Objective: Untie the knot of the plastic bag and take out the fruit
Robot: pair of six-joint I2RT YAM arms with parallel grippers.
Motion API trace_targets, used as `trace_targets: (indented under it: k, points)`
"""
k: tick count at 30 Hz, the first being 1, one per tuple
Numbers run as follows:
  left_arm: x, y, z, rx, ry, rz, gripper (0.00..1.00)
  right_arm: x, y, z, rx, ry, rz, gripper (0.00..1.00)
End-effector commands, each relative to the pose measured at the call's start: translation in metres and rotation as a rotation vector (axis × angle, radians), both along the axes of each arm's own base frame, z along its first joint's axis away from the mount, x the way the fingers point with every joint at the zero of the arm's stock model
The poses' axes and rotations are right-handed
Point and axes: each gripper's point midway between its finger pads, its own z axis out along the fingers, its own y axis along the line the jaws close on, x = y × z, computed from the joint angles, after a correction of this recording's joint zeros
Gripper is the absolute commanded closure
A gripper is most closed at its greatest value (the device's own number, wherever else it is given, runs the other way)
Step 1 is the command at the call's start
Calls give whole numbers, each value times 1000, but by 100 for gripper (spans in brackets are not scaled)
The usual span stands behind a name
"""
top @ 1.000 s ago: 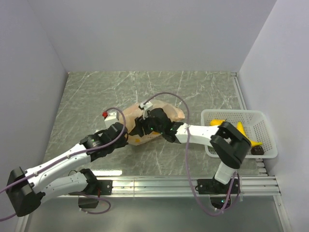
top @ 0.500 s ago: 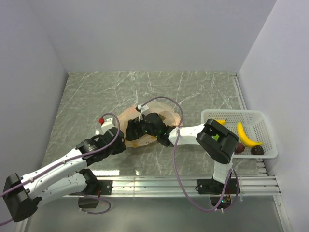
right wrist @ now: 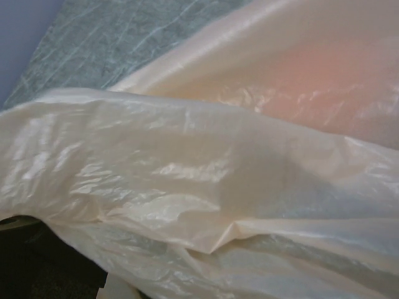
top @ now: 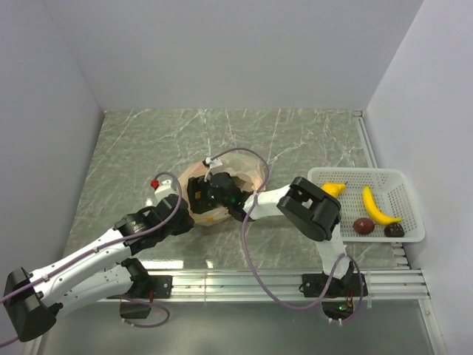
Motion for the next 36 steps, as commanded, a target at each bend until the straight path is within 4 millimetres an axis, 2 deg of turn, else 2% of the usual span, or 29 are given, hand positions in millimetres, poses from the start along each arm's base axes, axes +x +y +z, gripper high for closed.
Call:
trace_targets:
  k: [1, 4, 8, 10, 11, 14, 20, 22, 23, 24, 25, 26, 27, 28, 29, 30, 31, 32, 34, 35, 36]
  points:
    - [-1, -10, 4, -41, -2, -33, 99, 11, 19, 21, 95, -36, -17, 6]
    - [-2, -10, 1, -46, 1, -34, 99, 14, 17, 17, 106, -53, -32, 14]
    - [-1, -7, 3, -41, -8, -25, 99, 13, 9, 29, 120, -105, -40, 39]
    - [0, -5, 3, -29, -16, -20, 100, 8, 1, 38, 121, -126, -38, 48]
    - [1, -5, 6, -25, -24, -21, 99, 7, -3, 41, 115, -143, -36, 58]
    - [7, -1, 12, -1, -50, -5, 99, -7, -18, 51, 95, -167, -4, 71]
    - [22, 5, 32, 34, -121, 31, 100, -35, -49, 59, 45, -184, 59, 79]
    - [27, 5, 33, 44, -130, 34, 99, -50, -60, 72, 46, -195, 93, 79]
    - [30, 4, 35, 50, -135, 32, 100, -59, -65, 69, 18, -187, 126, 79]
    - [32, 4, 34, 61, -132, 32, 99, -65, -73, 82, 26, -204, 136, 79]
    - [33, 4, 33, 69, -132, 26, 99, -70, -78, 87, 23, -208, 148, 79]
    - [35, 3, 34, 66, -139, 28, 99, -76, -85, 84, -6, -202, 157, 79]
    - [37, 2, 32, 71, -137, 27, 99, -80, -95, 101, 8, -229, 152, 79]
    - [38, 2, 30, 76, -134, 27, 100, -82, -101, 108, 2, -239, 147, 79]
    - [38, 0, 28, 74, -132, 21, 99, -83, -113, 103, -52, -227, 125, 79]
    - [38, -1, 25, 72, -123, 19, 99, -83, -123, 127, -29, -263, 94, 79]
    - [38, -2, 23, 69, -119, 16, 100, -82, -133, 134, -37, -275, 63, 79]
    - [37, -2, 19, 70, -110, 8, 99, -77, -155, 145, -69, -301, -18, 79]
    - [35, -5, 14, 56, -98, -3, 100, -62, -189, 153, -110, -310, -156, 78]
    - [35, -6, 12, 55, -95, -5, 99, -54, -216, 149, -164, -296, -268, 78]
    - [34, -7, 10, 52, -90, -12, 99, -49, -239, 161, -156, -306, -363, 78]
